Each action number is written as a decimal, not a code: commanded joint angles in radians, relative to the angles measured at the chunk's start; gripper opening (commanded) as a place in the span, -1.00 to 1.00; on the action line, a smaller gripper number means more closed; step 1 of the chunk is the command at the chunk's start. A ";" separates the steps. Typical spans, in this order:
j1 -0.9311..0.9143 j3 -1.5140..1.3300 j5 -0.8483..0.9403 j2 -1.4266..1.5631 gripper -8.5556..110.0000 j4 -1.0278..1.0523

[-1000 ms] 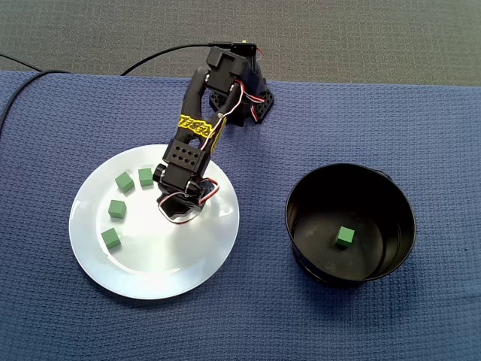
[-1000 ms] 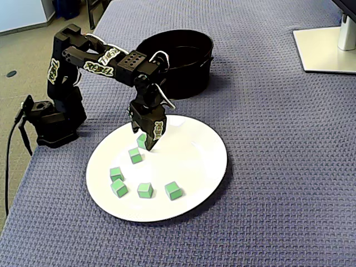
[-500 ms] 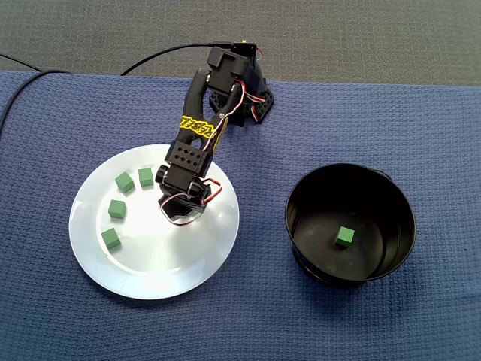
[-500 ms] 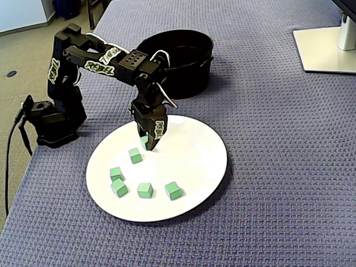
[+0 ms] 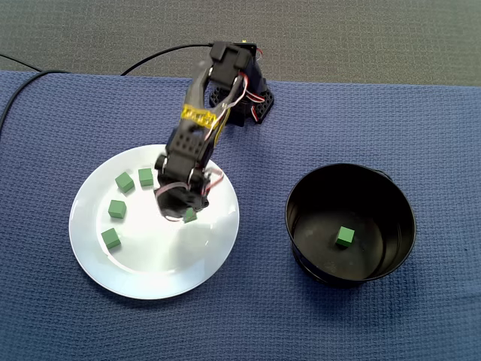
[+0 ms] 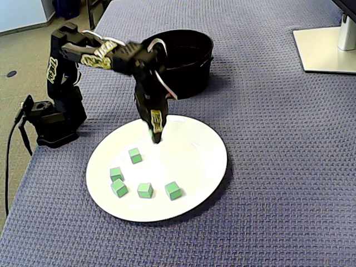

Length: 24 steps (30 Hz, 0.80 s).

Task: Pick up the items on the white plate and put them in the black container.

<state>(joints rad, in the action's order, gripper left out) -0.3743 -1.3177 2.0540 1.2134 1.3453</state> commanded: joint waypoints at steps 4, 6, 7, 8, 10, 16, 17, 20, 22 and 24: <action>0.017 0.066 -0.561 0.356 -0.86 -0.413; 0.057 0.046 -0.713 0.434 -0.86 -0.575; 0.084 0.044 -0.773 0.471 -0.86 -0.615; 0.120 0.044 -0.833 0.506 -0.86 -0.641; 0.199 0.049 -0.951 0.575 -0.86 -0.667; 0.482 0.035 -1.341 0.709 -0.86 -0.630; 0.531 0.006 -1.396 0.723 -0.86 -0.634; 0.664 -0.120 -1.522 0.749 -0.86 -0.660; 0.742 -0.236 -1.580 0.755 -0.86 -0.715; 0.807 -0.321 -1.601 0.733 -0.86 -0.727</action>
<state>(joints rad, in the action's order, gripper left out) 0.3191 -1.5248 0.5354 1.9159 0.6703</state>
